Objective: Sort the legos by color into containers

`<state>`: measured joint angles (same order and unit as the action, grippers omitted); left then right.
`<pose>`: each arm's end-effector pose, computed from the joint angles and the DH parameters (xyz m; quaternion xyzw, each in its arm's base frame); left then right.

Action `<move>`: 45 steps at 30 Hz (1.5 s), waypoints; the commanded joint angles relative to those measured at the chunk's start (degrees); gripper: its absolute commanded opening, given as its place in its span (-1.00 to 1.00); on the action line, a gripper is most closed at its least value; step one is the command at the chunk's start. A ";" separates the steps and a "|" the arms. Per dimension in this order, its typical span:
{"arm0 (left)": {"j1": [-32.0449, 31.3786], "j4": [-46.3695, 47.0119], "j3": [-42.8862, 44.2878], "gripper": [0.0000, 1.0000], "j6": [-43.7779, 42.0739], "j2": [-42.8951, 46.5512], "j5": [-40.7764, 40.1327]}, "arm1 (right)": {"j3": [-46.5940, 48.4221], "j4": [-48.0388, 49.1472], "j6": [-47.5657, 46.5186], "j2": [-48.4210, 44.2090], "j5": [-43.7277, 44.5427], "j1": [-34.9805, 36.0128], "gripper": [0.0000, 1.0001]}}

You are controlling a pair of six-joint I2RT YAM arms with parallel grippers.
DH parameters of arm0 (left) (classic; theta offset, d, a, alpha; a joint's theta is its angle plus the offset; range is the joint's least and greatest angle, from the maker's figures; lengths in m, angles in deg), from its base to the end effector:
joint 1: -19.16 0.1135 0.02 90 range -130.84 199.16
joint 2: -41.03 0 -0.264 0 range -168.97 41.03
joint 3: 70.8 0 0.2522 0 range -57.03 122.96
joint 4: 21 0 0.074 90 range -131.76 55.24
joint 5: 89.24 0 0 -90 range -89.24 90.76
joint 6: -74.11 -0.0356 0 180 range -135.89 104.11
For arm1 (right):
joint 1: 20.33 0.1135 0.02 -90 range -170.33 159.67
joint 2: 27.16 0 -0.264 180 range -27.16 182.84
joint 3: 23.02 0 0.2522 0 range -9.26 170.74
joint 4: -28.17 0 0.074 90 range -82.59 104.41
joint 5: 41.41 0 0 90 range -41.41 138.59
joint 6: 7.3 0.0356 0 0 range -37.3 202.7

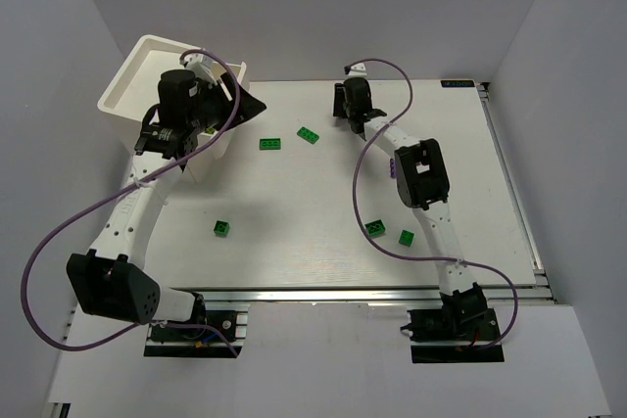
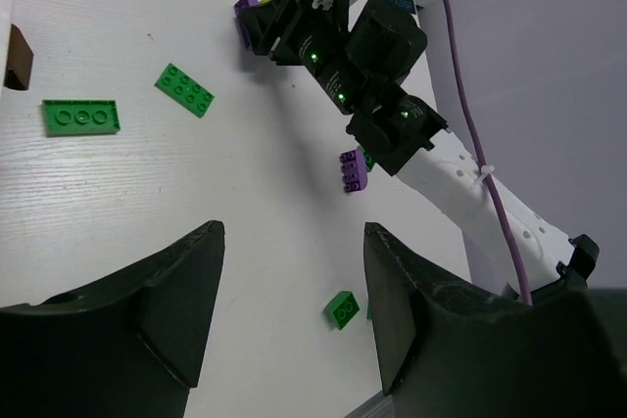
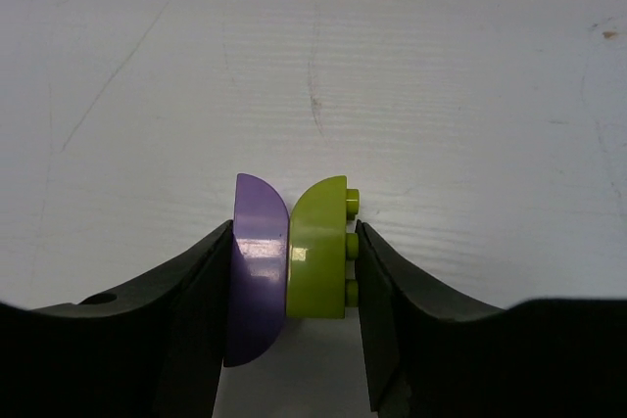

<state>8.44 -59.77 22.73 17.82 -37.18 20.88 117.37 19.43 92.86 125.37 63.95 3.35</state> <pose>0.3002 -0.0693 0.3958 -0.0701 0.8258 -0.3394 0.4449 0.5551 0.2331 0.1436 -0.0208 0.8194 0.0583 0.5699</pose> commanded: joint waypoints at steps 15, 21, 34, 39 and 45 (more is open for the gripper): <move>-5.44 4.01 -5.15 0.39 6.89 -6.15 16.35 | -65.23 28.19 -24.38 -50.91 -49.17 -3.03 -1.00; -9.49 8.57 -6.99 0.44 9.17 -10.55 19.34 | -72.04 29.96 -30.89 -59.18 -54.98 -2.85 -1.00; -13.44 22.28 -7.61 0.54 14.01 -16.26 24.44 | -78.11 33.57 -33.36 -68.50 -60.88 -2.15 -1.00; -14.50 29.40 -9.19 0.55 13.84 -16.36 25.06 | -77.32 35.32 -28.62 -69.56 -63.96 -2.06 -1.00; -14.50 35.38 -8.84 0.55 14.36 -16.44 25.58 | -78.11 36.47 -27.03 -70.26 -63.87 -1.80 -1.00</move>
<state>-5.94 -30.27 13.62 31.96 -54.80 44.81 39.69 52.06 64.29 57.50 1.48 1.19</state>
